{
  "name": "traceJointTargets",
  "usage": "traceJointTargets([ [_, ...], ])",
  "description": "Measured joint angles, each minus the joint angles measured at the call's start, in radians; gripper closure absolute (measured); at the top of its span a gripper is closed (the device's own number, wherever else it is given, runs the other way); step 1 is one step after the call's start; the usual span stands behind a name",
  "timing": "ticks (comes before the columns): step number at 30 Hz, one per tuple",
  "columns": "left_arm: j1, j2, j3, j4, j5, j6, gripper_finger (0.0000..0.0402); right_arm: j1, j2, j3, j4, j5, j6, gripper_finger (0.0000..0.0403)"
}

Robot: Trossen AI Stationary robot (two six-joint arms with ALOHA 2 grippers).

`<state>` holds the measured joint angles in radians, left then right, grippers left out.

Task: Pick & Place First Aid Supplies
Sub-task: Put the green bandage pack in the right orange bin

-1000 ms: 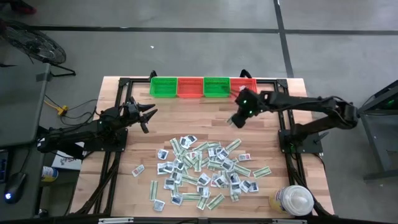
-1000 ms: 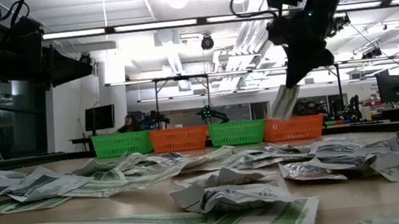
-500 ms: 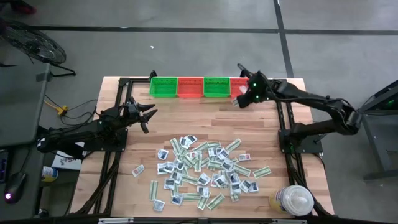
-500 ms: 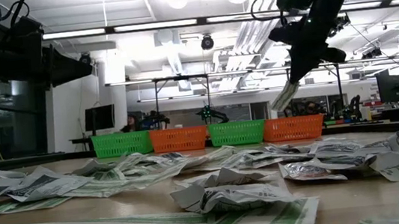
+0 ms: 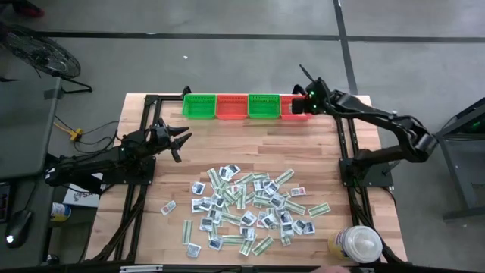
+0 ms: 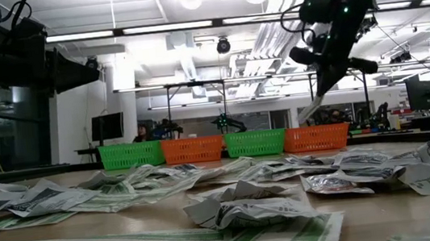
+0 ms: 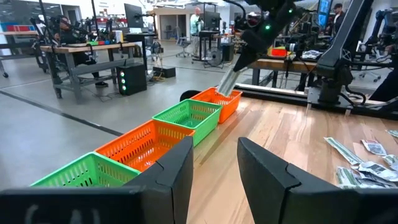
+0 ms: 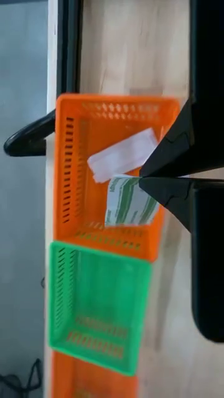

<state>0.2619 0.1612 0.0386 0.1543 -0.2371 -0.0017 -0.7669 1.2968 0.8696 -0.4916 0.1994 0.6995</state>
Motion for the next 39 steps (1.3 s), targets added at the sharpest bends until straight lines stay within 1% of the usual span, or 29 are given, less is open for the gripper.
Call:
traceJointTargets([
  [9,0.000,0.000,0.000,0.000,0.000,0.000,0.0279,-0.032,0.144,0.000,0.084,-0.006,0.026,0.0403],
  [15,0.000,0.000,0.000,0.000,0.000,0.000,0.0279,-0.033,0.176,0.000,0.101,-0.011,0.036,0.0398],
  [19,0.000,0.000,0.000,0.000,0.000,0.000,0.0279,-0.033,0.176,0.000,0.101,-0.023,0.026,0.0368],
  [25,0.000,0.000,0.000,0.000,0.000,0.000,0.0279,-0.033,0.176,0.000,0.101,-0.029,0.018,0.0289],
  [29,0.000,0.000,0.000,0.000,0.000,0.000,0.0279,-0.032,0.164,0.000,0.100,-0.099,0.002,0.0251],
  [33,0.000,0.000,0.000,0.000,0.000,0.000,0.0279,-0.014,0.143,0.000,0.079,-0.160,-0.002,0.0236],
  [36,0.000,0.000,0.000,0.000,0.000,0.000,0.0279,0.008,0.135,0.000,0.049,-0.200,-0.025,0.0235],
  [39,0.000,0.000,0.000,0.000,0.000,0.000,0.0279,0.035,0.135,0.000,0.009,-0.271,-0.058,0.0235],
])
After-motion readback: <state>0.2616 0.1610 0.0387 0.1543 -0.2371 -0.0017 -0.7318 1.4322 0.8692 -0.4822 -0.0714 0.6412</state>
